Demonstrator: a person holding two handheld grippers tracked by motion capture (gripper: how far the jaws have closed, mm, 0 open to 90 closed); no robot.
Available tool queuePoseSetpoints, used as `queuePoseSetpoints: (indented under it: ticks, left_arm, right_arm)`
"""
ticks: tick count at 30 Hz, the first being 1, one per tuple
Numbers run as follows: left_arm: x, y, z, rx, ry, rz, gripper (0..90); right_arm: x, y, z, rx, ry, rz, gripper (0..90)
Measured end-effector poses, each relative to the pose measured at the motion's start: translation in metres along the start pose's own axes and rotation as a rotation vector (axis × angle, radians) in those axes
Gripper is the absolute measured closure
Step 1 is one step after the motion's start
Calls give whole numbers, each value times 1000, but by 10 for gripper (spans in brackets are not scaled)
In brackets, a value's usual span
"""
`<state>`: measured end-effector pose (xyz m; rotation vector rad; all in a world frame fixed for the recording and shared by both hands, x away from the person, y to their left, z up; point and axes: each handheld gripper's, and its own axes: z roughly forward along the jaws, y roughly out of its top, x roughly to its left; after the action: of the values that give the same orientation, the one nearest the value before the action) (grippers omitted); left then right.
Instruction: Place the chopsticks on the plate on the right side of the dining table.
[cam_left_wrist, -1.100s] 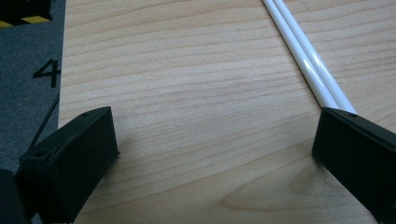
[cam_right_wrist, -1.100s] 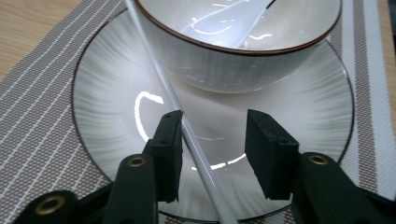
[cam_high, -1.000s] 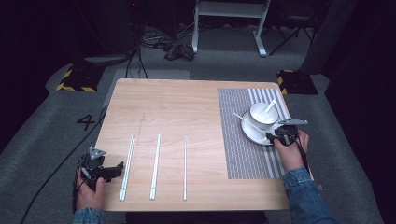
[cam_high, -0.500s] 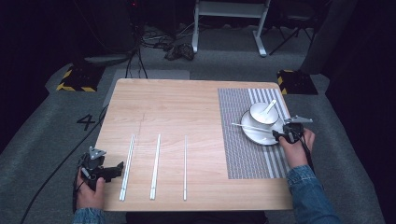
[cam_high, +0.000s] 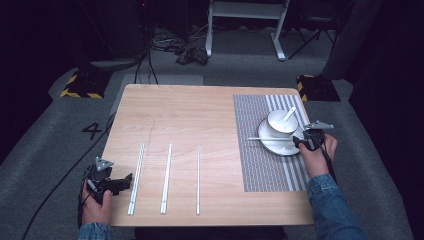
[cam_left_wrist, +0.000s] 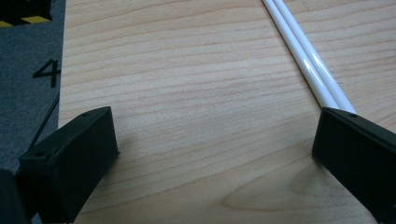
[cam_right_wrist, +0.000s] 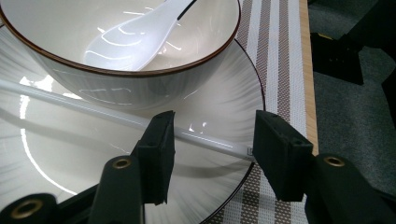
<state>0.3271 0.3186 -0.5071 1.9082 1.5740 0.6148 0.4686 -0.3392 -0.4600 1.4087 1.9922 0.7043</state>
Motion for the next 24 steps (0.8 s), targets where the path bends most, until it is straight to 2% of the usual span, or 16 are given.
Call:
queuePoseSetpoints:
  ticks: [3, 14, 20, 24]
  left_arm:
    - [0, 0, 0, 0, -1, -1, 0]
    - [0, 0, 0, 0, 1, 0, 0]
    - [0, 0, 0, 0, 1, 0, 0]
    - [0, 0, 0, 0, 1, 0, 0]
  right_arm:
    - [1, 1, -3, -7, 19, 11, 486]
    - [-1, 12, -39, -88, 67, 48, 475]
    - [11, 21, -52, -95, 106, 45, 475]
    - [22, 29, -57, -95, 128, 22, 475]
